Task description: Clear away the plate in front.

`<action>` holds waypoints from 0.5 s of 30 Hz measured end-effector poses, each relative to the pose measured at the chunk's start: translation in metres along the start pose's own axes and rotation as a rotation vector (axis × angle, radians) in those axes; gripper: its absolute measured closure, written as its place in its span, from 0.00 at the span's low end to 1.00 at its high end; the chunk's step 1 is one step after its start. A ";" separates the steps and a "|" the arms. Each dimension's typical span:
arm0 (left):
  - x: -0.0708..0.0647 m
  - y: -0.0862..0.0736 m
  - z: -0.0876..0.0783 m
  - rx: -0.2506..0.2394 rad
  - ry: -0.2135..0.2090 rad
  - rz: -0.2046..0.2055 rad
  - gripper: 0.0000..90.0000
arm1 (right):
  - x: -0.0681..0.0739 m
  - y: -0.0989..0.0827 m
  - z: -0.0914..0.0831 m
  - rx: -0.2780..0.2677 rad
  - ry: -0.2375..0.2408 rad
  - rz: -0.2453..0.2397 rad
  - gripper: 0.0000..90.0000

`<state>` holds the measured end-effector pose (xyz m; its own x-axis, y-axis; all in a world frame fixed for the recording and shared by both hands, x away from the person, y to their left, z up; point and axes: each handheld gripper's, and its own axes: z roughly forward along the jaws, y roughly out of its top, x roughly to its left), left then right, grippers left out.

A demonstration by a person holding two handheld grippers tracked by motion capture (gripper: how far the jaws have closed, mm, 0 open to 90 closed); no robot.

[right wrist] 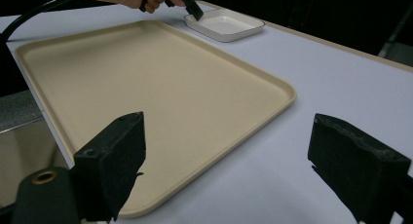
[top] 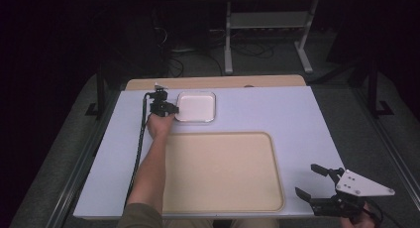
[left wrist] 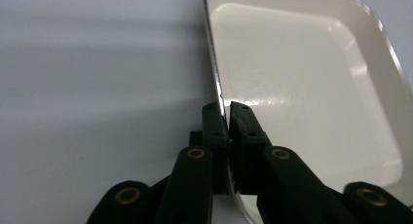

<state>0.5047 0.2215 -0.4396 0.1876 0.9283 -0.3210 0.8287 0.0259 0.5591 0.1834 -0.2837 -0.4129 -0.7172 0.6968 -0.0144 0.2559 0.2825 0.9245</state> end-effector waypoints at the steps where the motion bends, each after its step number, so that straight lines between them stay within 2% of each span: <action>1: 0.000 0.000 0.000 0.001 -0.013 -0.007 0.97 | 0.000 0.000 0.000 0.000 0.001 0.000 0.14; 4: 0.002 0.000 0.000 -0.003 -0.032 -0.031 0.98 | 0.000 0.000 -0.001 -0.004 0.002 0.003 0.14; 5: 0.004 0.000 -0.001 -0.009 -0.048 -0.051 0.98 | -0.001 0.000 -0.001 -0.007 0.003 0.004 0.14; 7: 0.004 0.000 -0.001 -0.009 -0.046 -0.052 0.98 | -0.001 0.000 -0.001 -0.008 0.003 0.004 0.14; 13: 0.008 -0.003 -0.003 -0.025 -0.065 -0.089 0.98 | 0.000 0.000 -0.001 -0.010 0.007 0.005 0.14; 15: 0.010 -0.003 -0.006 -0.035 -0.082 -0.096 0.98 | 0.000 0.000 -0.001 -0.011 0.008 0.006 0.14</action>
<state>0.5010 0.2326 -0.4400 0.1522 0.8876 -0.4347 0.8265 0.1269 0.5485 0.1827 -0.2850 -0.4127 -0.7211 0.6929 -0.0061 0.2530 0.2714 0.9286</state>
